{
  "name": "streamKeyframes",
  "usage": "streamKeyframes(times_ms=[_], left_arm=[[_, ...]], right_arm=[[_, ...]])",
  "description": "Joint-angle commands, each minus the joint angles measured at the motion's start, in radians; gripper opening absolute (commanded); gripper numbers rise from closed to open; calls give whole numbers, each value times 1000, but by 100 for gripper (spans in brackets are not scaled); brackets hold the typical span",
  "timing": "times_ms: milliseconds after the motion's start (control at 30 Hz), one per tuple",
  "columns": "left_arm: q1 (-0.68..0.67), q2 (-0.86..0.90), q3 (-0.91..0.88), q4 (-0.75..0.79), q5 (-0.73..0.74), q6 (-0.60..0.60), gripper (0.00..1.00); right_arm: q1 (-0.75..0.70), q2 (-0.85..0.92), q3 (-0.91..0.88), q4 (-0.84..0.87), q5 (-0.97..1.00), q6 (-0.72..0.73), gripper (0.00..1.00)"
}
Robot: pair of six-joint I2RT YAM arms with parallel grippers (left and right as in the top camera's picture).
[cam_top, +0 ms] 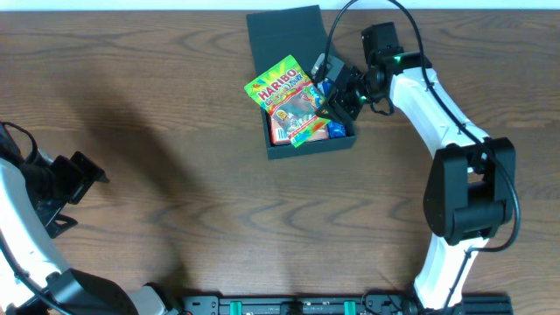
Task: Pack container
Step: 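Push the Haribo bag down flat into the box with the right gripper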
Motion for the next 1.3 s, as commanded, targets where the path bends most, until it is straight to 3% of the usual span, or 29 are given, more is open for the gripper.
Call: streamKeyframes(times_ms=[0,267,500,1267], left_arm=[[4,-3,11,-3,-4,0,95],[4,-3,11,-3,-4,0,95],[4,-3,11,-3,-4,0,95],[4,-3,11,-3,-4,0,95]], right_arm=[[-21,7,17,7,0,5,67],[-68,11,17,-2,-84,90,71],[-91,51,17,-43,-267,154,66],[-75,84,17,-149,-262,150,54]])
